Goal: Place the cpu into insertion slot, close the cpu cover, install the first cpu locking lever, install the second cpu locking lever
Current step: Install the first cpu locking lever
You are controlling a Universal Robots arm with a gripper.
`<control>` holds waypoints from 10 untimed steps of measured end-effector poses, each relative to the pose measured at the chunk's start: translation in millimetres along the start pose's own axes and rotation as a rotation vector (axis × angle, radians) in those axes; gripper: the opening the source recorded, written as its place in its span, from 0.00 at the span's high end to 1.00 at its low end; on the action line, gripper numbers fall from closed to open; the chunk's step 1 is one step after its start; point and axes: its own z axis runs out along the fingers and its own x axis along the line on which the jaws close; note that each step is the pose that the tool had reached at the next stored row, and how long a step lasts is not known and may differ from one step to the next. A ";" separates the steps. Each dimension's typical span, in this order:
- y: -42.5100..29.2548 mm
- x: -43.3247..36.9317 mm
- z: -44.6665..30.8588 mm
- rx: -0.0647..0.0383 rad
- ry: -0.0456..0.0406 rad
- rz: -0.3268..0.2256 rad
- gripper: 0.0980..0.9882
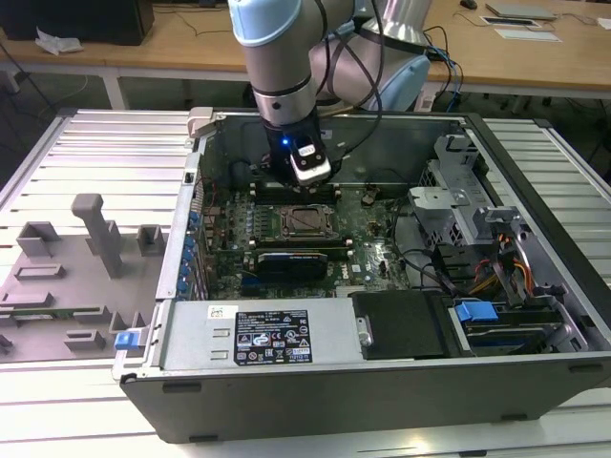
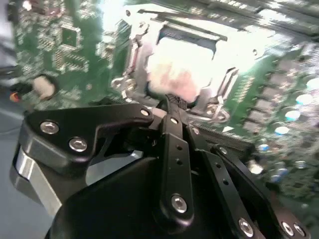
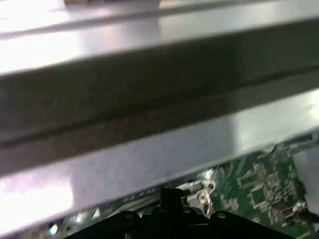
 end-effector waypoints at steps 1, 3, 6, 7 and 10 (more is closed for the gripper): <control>0.0 0.0 0.0 0.012 0.0196 -0.025 0.99; 0.1 0.0 0.1 0.002 0.0262 -0.094 0.99; -0.8 -0.2 0.0 0.003 0.0262 -0.095 0.99; -1.5 -0.4 0.0 0.008 0.0264 -0.096 0.99; -2.6 -0.7 -0.1 0.028 0.0272 -0.099 0.99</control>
